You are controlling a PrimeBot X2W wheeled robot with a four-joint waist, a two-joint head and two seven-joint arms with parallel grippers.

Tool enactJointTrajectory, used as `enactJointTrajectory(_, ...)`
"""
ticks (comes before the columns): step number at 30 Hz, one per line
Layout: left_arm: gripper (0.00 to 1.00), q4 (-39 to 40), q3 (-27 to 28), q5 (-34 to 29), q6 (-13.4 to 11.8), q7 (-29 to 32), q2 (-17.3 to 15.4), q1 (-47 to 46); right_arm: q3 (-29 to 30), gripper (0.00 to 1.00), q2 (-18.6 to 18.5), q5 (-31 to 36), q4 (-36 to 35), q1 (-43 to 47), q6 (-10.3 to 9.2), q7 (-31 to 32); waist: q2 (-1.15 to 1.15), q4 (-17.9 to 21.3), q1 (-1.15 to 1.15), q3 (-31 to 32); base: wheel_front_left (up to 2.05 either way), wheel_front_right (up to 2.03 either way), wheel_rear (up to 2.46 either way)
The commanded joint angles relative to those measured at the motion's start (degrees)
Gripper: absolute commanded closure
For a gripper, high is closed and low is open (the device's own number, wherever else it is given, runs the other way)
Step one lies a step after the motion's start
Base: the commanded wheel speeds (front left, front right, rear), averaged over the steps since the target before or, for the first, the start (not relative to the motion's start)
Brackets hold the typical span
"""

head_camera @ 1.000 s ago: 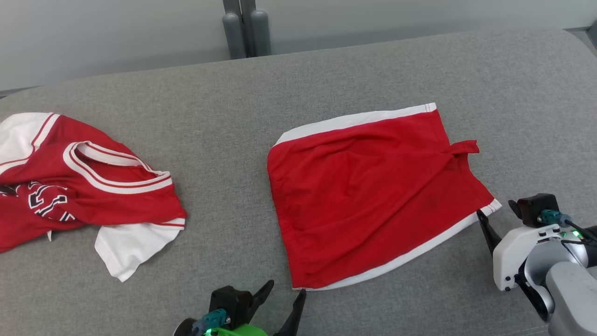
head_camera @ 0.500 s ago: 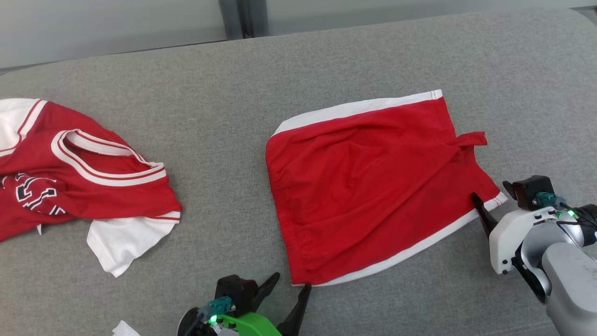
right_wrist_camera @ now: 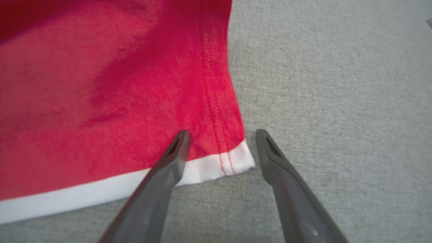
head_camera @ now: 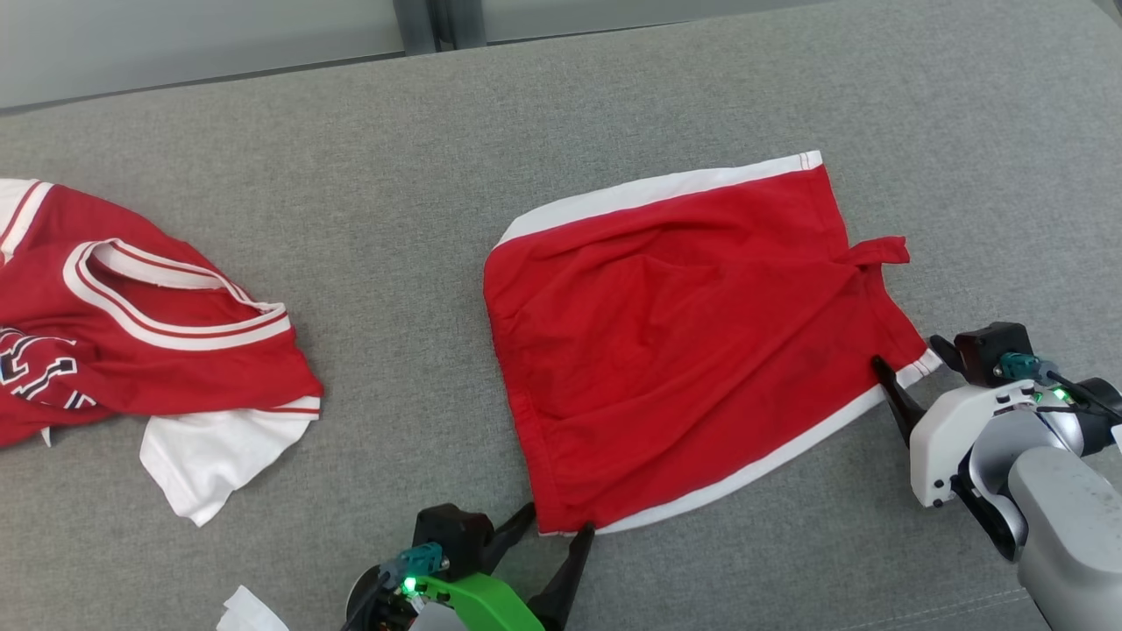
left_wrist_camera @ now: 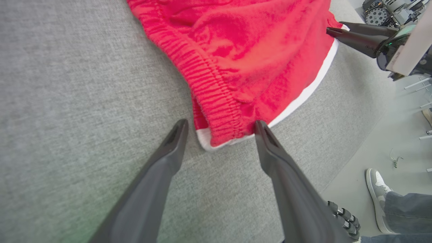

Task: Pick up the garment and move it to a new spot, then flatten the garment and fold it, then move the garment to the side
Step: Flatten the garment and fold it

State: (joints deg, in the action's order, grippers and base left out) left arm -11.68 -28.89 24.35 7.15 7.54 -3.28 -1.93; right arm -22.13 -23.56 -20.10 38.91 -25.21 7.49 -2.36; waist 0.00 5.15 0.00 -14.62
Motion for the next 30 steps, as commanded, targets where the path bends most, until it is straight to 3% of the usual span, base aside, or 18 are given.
enactJointTrajectory(1, 0.0, -0.58, -0.03, 0.23, 0.25, -0.12, -0.48, -0.87, -0.78, 0.0, -0.24, -0.44, 1.23, 0.58, 0.0, 0.91, 0.0, 0.14, 0.0, -0.09, 0.0, 0.0, 0.0)
enactJointTrajectory(9, 0.0, -2.49, -0.21, 0.88, 0.15, -0.41, -0.9, -1.4, -2.39, 0.0, -0.32, -2.59, 1.64, -0.38, 0.0, 0.81, 0.0, 1.14, 0.0, -0.3, 0.0, 0.0, 0.0)
enactJointTrajectory(10, 0.24, -2.89, -0.42, 1.05, 0.16, -0.25, -0.99, -1.43, -2.93, 0.26, -0.12, -3.08, 1.42, -0.39, 0.0, 0.7, 0.0, 1.26, 0.0, -0.18, 0.0, 0.0, 0.0)
enactJointTrajectory(11, 0.5, -3.1, -0.49, 1.24, 0.18, -0.48, -1.05, -1.5, -2.93, 0.63, 0.07, -3.77, 1.31, -0.42, 0.0, 0.34, 0.0, 1.38, 0.0, -0.05, 0.0, 0.0, 0.0)
enactJointTrajectory(12, 0.6, -3.27, -0.6, 1.43, 0.2, -0.81, -1.09, -1.59, -3.13, 1.0, 0.24, -4.62, 1.27, -0.42, 0.0, 0.38, 0.0, 1.5, 0.0, 0.14, 0.0, 0.0, 0.0)
enactJointTrajectory(13, 0.84, -3.49, -0.74, 1.69, 0.22, -0.92, -1.1, -1.6, -3.61, 1.0, 0.31, -5.44, 1.04, -0.25, 0.0, 0.71, 0.0, 1.6, 0.0, 0.39, 0.0, 0.0, 0.0)
enactJointTrajectory(14, 1.0, -3.73, -1.01, 2.09, 0.23, -1.11, -1.25, -1.62, -4.18, 1.0, 0.28, -6.93, 0.62, 0.06, 0.0, 0.89, 0.0, 1.75, 0.0, 0.7, 0.0, 0.0, 0.0)
enactJointTrajectory(21, 1.0, -0.86, 0.32, 5.65, 0.32, -2.26, -2.41, -0.48, -8.84, 1.0, -1.35, -21.31, -9.96, 2.44, 0.02, 2.46, 0.0, 3.45, 0.0, 2.65, 0.0, 0.0, 0.0)
enactJointTrajectory(25, 1.0, 8.29, 2.45, 6.94, -0.69, -0.9, -4.89, 0.87, -8.09, 1.0, -6.61, -31.64, -22.6, 5.0, 0.01, 1.16, 0.0, 4.42, 0.0, 3.48, 0.0, 0.0, 0.0)
enactJointTrajectory(30, 1.0, 24.34, 5.6, 10.06, -2.46, 3.06, -7.25, 1.27, -2.83, 1.0, -12.78, -39.34, -35.85, 6.66, 0.02, -0.06, 0.0, 5.4, 0.0, 3.96, 0.0, 0.0, 0.0)
